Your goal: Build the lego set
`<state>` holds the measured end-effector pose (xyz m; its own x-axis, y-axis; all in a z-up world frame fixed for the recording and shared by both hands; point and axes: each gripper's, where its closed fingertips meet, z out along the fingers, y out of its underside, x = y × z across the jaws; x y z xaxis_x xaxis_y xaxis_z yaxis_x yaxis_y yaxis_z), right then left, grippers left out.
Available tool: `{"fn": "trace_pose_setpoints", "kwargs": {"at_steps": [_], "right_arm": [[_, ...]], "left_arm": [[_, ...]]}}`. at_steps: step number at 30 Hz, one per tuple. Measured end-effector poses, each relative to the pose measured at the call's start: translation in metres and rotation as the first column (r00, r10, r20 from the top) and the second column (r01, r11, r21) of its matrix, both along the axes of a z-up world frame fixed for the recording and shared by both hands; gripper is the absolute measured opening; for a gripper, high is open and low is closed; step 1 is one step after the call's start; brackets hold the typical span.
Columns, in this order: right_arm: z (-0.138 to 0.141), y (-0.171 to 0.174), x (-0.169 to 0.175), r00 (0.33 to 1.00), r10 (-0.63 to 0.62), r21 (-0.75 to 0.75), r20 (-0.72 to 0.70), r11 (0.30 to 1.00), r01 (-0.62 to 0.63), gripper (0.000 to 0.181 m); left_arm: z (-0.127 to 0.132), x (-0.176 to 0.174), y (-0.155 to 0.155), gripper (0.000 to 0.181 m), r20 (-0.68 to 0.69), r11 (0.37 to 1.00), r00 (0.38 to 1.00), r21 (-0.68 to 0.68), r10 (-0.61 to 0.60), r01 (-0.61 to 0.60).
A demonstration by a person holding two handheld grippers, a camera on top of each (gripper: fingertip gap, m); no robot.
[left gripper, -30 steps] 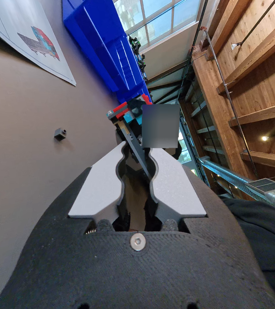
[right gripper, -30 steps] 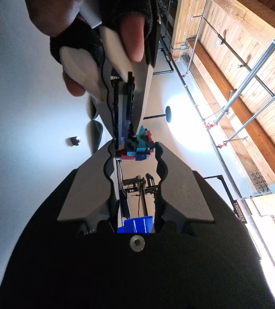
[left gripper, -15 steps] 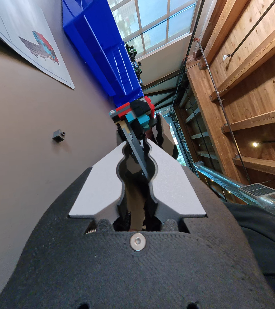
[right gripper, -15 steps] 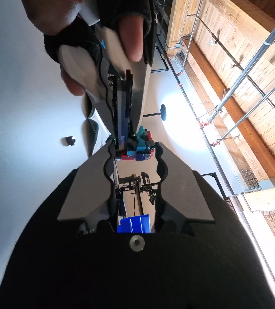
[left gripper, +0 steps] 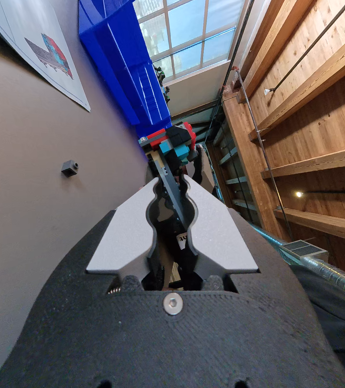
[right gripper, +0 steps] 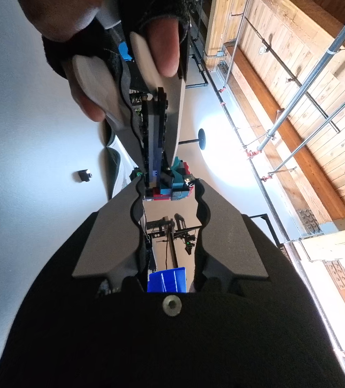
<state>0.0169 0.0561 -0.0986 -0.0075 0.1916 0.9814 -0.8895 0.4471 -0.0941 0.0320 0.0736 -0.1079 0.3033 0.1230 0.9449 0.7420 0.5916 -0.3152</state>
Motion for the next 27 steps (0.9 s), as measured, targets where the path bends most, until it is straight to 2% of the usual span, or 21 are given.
{"fn": "trace_pose_setpoints", "kwargs": {"at_steps": [27], "right_arm": [[-0.0011, -0.0020, 0.0001, 0.999, -0.034, 0.029, -0.015, 0.999, 0.034, 0.046]], "left_arm": [[-0.0012, -0.0015, -0.0017, 0.016, 0.013, 1.000, 1.000, 0.010, 0.008, -0.008]]}}
